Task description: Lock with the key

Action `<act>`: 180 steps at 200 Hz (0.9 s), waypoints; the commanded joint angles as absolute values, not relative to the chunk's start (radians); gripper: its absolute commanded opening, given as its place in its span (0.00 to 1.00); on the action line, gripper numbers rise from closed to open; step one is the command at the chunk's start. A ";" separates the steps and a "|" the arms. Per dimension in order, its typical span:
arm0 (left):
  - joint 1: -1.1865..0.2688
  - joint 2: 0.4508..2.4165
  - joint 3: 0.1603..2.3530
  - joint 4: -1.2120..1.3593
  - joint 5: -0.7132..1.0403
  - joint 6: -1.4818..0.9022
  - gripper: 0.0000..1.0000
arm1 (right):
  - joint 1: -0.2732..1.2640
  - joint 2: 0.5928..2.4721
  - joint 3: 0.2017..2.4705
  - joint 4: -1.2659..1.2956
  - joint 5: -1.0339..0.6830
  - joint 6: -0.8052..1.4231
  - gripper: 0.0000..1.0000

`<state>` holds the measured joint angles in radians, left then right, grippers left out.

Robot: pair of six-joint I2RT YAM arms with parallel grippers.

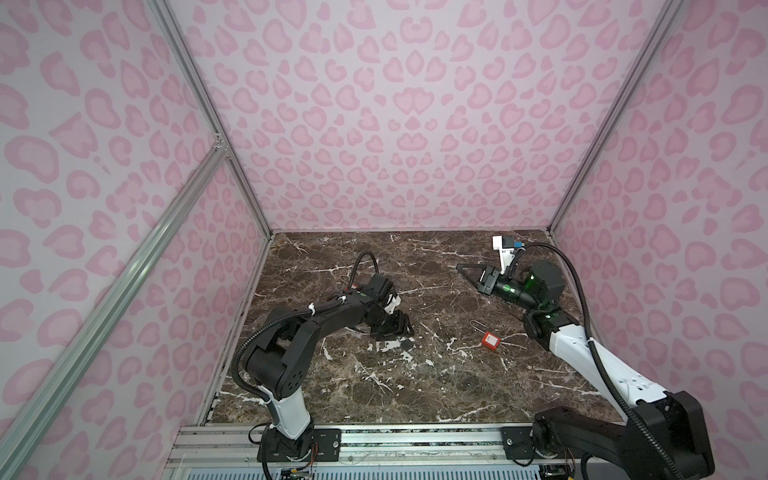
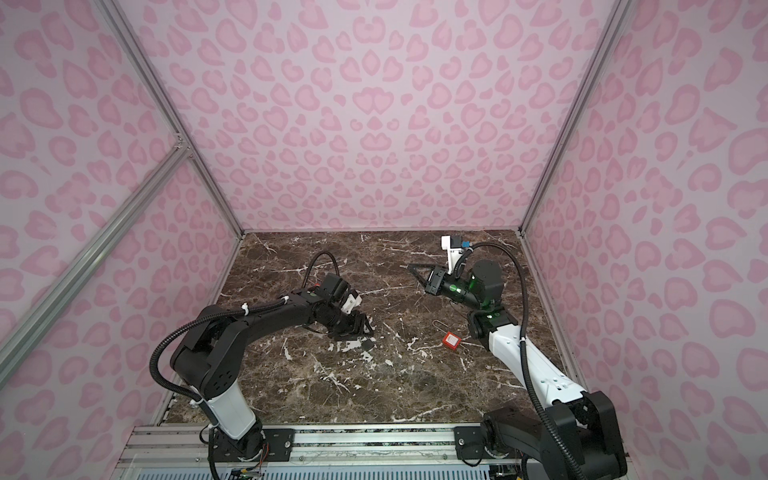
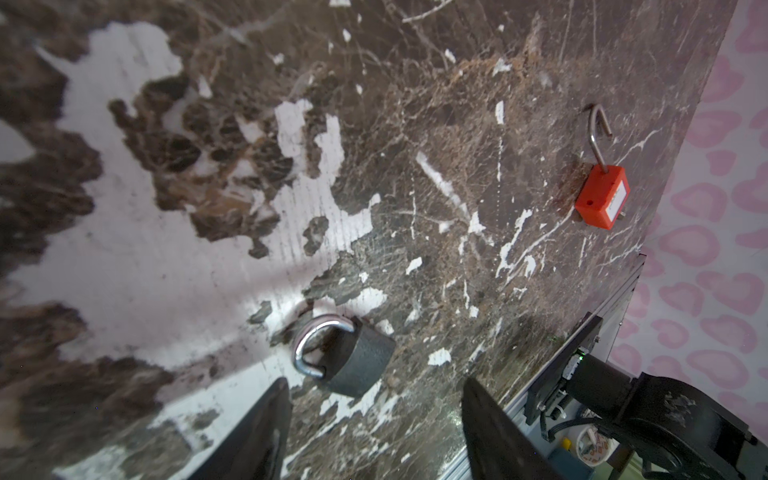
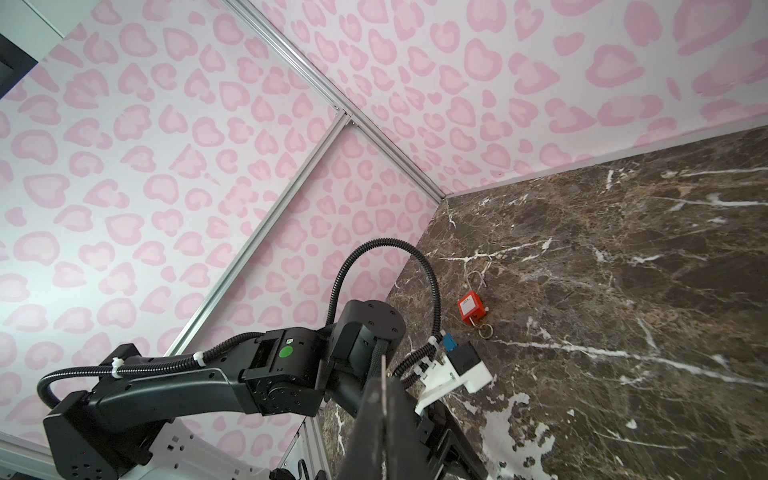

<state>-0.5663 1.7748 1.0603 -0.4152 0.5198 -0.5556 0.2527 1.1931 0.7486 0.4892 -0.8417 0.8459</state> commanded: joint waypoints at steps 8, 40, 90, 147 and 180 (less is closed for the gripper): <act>-0.571 1.787 1.054 -0.387 0.523 -0.578 0.68 | 0.250 1.192 0.743 0.525 -0.856 0.847 0.00; -0.576 1.793 1.044 -0.376 0.524 -0.584 0.69 | 0.247 1.192 0.743 0.523 -0.859 0.845 0.00; -0.586 1.808 1.053 -0.358 0.552 -0.591 0.71 | 0.247 1.195 0.740 0.528 -0.858 0.849 0.00; -0.597 1.829 1.099 -0.341 0.577 -0.598 0.71 | 0.246 1.192 0.738 0.529 -0.859 0.851 0.00; -0.598 1.844 1.115 -0.358 0.570 -0.591 0.71 | 0.242 1.192 0.738 0.528 -0.859 0.852 0.00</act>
<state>-0.5976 1.8317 1.0992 -0.3538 0.5648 -0.5938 0.2447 1.1931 0.7422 0.5030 -0.8436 0.8467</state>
